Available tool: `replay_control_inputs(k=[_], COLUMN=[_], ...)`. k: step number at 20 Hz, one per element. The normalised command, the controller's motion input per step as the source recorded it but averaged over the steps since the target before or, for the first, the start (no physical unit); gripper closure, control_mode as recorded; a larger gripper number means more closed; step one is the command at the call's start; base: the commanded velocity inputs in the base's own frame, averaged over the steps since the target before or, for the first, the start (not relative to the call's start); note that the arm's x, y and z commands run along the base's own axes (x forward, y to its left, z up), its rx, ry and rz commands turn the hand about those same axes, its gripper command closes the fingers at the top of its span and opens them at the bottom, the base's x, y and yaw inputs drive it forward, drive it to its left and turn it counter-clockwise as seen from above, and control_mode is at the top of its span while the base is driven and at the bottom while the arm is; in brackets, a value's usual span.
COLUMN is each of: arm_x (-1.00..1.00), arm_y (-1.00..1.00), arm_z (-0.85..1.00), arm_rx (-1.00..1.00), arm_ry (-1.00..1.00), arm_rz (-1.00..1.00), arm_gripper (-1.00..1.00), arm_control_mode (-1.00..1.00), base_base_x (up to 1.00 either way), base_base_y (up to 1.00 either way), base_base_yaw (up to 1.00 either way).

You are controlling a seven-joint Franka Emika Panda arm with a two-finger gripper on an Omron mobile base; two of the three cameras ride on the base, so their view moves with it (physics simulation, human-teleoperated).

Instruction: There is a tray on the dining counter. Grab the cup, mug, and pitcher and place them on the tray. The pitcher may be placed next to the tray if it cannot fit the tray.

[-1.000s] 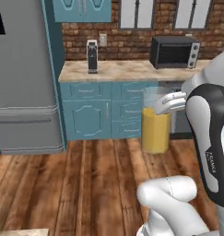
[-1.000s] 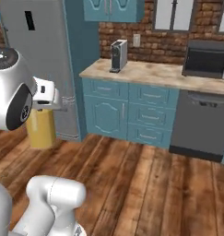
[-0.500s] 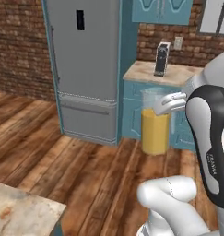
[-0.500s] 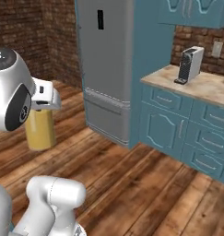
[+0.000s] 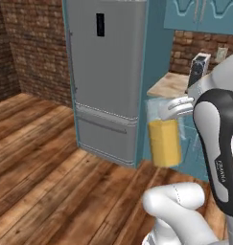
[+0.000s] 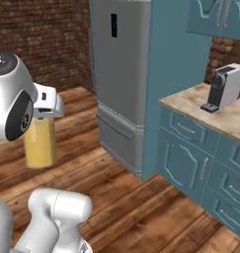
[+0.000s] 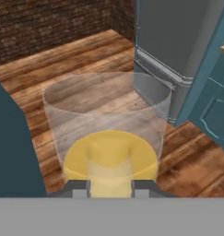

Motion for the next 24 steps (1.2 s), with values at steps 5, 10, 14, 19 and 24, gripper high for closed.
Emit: replay_control_inputs(k=[5, 10, 14, 19, 24], arm_x=[0.00, 0.00, 0.00, 0.00, 0.00], arm_y=[0.00, 0.00, 0.00, 0.00, 0.00], arm_z=[0.00, 0.00, 0.00, 0.00, 0.00], arm_rx=[0.00, 0.00, 0.00, 0.00, 0.00], arm_ry=[0.00, 0.00, 0.00, 0.00, 0.00], arm_rz=[0.00, 0.00, 0.00, 0.00, 0.00], arm_gripper=[1.00, 1.00, 1.00, 1.00, 1.00], arm_control_mode=[1.00, 1.00, 1.00, 1.00, 1.00], base_base_x=[1.00, 1.00, 1.00, 1.00, 1.00], base_base_y=[-0.38, -0.05, 0.00, 0.17, 0.39], base_base_yaw=[0.37, 0.31, 0.32, 0.36, 0.38])
